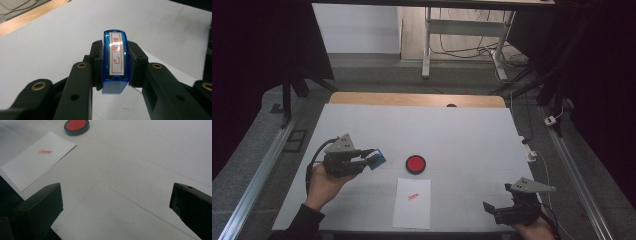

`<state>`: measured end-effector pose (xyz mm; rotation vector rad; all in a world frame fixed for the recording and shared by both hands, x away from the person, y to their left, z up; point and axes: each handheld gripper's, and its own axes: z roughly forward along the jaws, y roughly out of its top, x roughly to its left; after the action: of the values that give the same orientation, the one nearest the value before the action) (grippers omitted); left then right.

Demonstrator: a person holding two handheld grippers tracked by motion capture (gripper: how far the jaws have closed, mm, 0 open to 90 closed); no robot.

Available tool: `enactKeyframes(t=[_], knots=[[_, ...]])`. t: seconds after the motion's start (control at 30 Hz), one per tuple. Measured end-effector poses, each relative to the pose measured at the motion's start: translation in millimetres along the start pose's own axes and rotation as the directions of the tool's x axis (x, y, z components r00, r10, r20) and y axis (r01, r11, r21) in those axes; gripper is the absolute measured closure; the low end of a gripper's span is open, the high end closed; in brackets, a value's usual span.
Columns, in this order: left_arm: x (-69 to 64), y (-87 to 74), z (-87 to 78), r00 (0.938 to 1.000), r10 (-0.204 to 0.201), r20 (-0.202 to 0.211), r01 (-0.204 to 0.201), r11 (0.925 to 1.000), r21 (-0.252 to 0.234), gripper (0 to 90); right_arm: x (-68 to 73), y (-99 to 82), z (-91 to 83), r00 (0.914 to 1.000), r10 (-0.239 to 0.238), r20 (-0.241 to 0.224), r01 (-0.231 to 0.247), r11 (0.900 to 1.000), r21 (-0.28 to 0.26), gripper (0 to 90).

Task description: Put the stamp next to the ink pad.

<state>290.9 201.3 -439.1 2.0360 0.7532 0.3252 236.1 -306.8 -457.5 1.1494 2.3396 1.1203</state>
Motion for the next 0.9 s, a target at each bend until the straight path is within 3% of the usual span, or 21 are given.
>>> enactKeyframes(t=[0.37,0.7,0.9], knots=[[11.5,-11.8,11.2,0.9959,-0.042,-0.081,0.046,0.9977,0.049,69.5,-1.0,0.0,0.5,0.9999,0.007,-0.014,-0.007,1.0,0.005,0.0],[19.0,-20.3,23.8,0.991,-0.08,-0.107,0.088,0.9939,0.066,69.5,-0.4,0.4,1.4,0.9999,0.001,-0.012,-0.001,0.9999,0.016,0.0],[21.4,-27.0,31.1,0.9881,-0.069,-0.137,0.082,0.9928,0.087,69.4,0.1,0.5,1.8,0.9999,0.001,-0.014,0.0,0.9998,0.019,0.0]])
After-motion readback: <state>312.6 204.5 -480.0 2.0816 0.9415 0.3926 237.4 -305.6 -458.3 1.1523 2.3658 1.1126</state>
